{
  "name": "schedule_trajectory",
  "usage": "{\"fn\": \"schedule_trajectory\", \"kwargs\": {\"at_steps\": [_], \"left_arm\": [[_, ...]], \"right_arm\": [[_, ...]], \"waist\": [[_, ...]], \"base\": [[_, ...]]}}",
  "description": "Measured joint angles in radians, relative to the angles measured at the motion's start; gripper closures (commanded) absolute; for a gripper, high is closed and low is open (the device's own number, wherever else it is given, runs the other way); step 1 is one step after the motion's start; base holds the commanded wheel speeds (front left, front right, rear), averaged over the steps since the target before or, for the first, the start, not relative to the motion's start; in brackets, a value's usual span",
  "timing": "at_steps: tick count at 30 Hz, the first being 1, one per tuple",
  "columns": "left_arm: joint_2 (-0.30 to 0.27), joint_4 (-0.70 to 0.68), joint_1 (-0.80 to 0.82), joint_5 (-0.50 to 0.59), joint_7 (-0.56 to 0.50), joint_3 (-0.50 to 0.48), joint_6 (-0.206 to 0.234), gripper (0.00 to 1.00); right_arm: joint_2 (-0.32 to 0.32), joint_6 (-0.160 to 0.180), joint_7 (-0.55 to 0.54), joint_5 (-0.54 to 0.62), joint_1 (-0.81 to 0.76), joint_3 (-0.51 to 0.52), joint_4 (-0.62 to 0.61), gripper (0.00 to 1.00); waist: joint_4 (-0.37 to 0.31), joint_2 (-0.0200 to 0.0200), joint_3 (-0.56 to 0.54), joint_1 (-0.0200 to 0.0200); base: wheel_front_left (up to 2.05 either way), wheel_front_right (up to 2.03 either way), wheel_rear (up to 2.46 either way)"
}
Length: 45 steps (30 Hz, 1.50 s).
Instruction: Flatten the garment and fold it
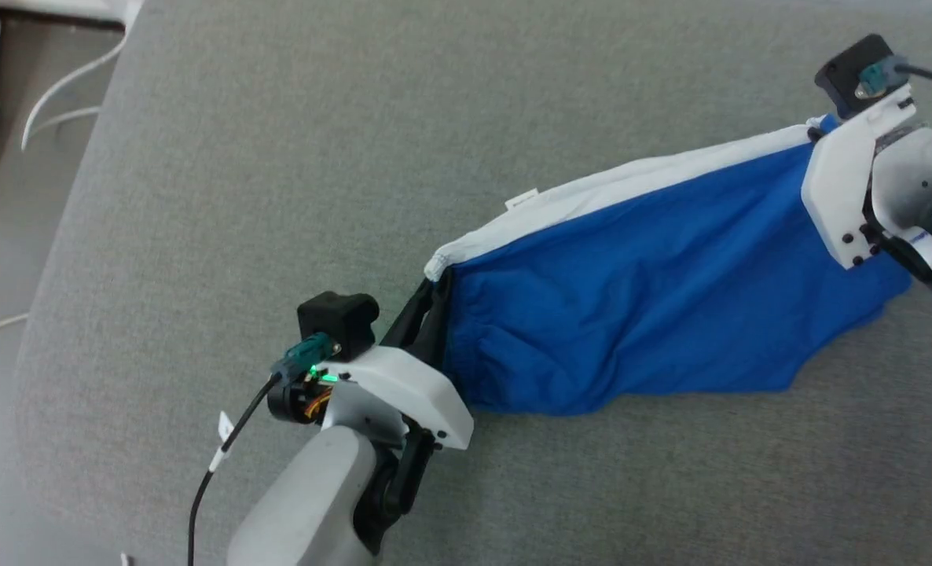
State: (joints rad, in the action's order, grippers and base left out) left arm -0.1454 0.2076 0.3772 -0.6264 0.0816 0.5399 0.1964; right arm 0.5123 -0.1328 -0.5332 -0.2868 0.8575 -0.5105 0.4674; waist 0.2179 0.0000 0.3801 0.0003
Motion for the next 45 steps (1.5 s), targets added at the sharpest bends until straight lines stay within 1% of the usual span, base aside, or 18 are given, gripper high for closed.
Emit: {"fn": "schedule_trajectory", "kwargs": {"at_steps": [6, 7, 8, 9, 10, 13, 17, 22, 25, 27, 31, 34, 37, 40, 42, 45], "left_arm": [[0.013, 0.031, 0.024, -0.002, 0.011, 0.002, -0.004, 1.0], [0.016, 0.035, 0.024, -0.01, 0.011, 0.002, -0.012, 0.87], [0.017, 0.037, 0.024, -0.015, 0.011, 0.004, -0.017, 0.58], [0.017, 0.039, 0.024, -0.016, 0.011, 0.005, -0.021, 0.0], [0.017, 0.044, 0.024, -0.017, 0.011, 0.007, -0.025, 0.0], [0.015, 0.056, 0.022, -0.018, 0.018, 0.01, -0.033, 0.0], [0.006, 0.053, -0.001, -0.017, 0.069, 0.007, -0.037, 0.0], [-0.026, 0.033, -0.082, -0.011, 0.13, -0.003, -0.037, 0.0], [-0.045, 0.017, -0.136, -0.003, 0.14, 0.006, -0.038, 0.0], [-0.06, 0.016, -0.168, 0.002, 0.128, 0.025, -0.046, 0.0], [-0.071, 0.025, -0.198, 0.002, 0.106, 0.047, -0.048, 0.0], [-0.069, 0.045, -0.202, -0.007, 0.09, 0.048, -0.047, 0.0], [-0.06, 0.078, -0.202, -0.017, 0.075, 0.047, -0.047, 0.0], [-0.045, 0.126, -0.2, -0.041, 0.067, 0.036, -0.043, 0.0], [-0.033, 0.158, -0.191, -0.063, 0.057, 0.02, -0.036, 0.0], [-0.018, 0.209, -0.173, -0.088, 0.024, 0.008, -0.027, 0.0]], "right_arm": [[0.0, 0.0, -0.011, -0.063, 0.067, -0.068, 0.106, 1.0], [0.001, 0.0, -0.012, -0.076, 0.077, -0.075, 0.117, 1.0], [0.001, 0.0, -0.013, -0.09, 0.087, -0.078, 0.129, 1.0], [0.001, 0.0, -0.016, -0.102, 0.094, -0.083, 0.138, 0.56], [0.001, 0.001, -0.018, -0.118, 0.096, -0.091, 0.146, 0.0], [0.003, 0.002, 0.009, -0.161, 0.094, -0.087, 0.166, 0.0], [-0.008, 0.001, 0.11, -0.196, 0.041, -0.055, 0.171, 0.0], [-0.038, 0.001, 0.276, -0.217, -0.086, 0.061, 0.134, 0.0], [-0.063, 0.001, 0.352, -0.21, -0.192, 0.135, 0.087, 0.0], [-0.084, 0.001, 0.407, -0.183, -0.267, 0.203, 0.047, 0.0], [-0.157, 0.001, 0.47, -0.106, -0.417, 0.34, -0.05, 0.0], [-0.241, 0.001, 0.499, -0.032, -0.521, 0.429, -0.141, 0.0], [-0.332, 0.001, 0.519, 0.029, -0.606, 0.495, -0.234, 0.0], [-0.406, 0.001, 0.533, 0.087, -0.672, 0.533, -0.311, 0.0], [-0.43, 0.001, 0.538, 0.111, -0.701, 0.542, -0.348, 0.0], [-0.45, 0.001, 0.544, 0.126, -0.736, 0.553, -0.385, 0.0]], "waist": [[0.027, 0.0, 0.054, 0.0], [0.031, 0.0, 0.059, -0.0001], [0.035, 0.0, 0.061, -0.0002], [0.036, 0.0, 0.061, -0.0001], [0.037, 0.0, 0.058, -0.0001], [0.038, 0.0, 0.042, -0.0002], [0.034, 0.0, 0.001, -0.0002], [0.02, 0.0, -0.073, -0.0004], [0.01, 0.0, -0.121, -0.0005], [0.002, 0.0, -0.151, -0.0005], [-0.017, 0.0, -0.203, -0.0007], [-0.039, 0.0, -0.226, -0.0006], [-0.062, 0.0, -0.237, -0.0004], [-0.081, 0.0, -0.242, -0.0004], [-0.091, 0.0, -0.242, -0.0003], [-0.103, 0.0001, -0.241, -0.0003]], "base": [[0.0, 0.0, 0.0], [0.0, 0.0, 0.0], [0.0, 0.0, 0.0], [0.0, 0.0, 0.0], [0.0, 0.0, 0.0], [0.0, 0.0, 0.0], [0.0, 0.0, 0.0], [0.0, 0.0, 0.0], [0.0, 0.0, 0.0], [0.0, 0.0, 0.0], [0.0, 0.0, 0.0], [0.0, 0.0, 0.0], [0.0, 0.0, 0.0], [0.0, 0.0, 0.0], [0.0, 0.0, 0.0], [0.0, 0.0, 0.0]]}}
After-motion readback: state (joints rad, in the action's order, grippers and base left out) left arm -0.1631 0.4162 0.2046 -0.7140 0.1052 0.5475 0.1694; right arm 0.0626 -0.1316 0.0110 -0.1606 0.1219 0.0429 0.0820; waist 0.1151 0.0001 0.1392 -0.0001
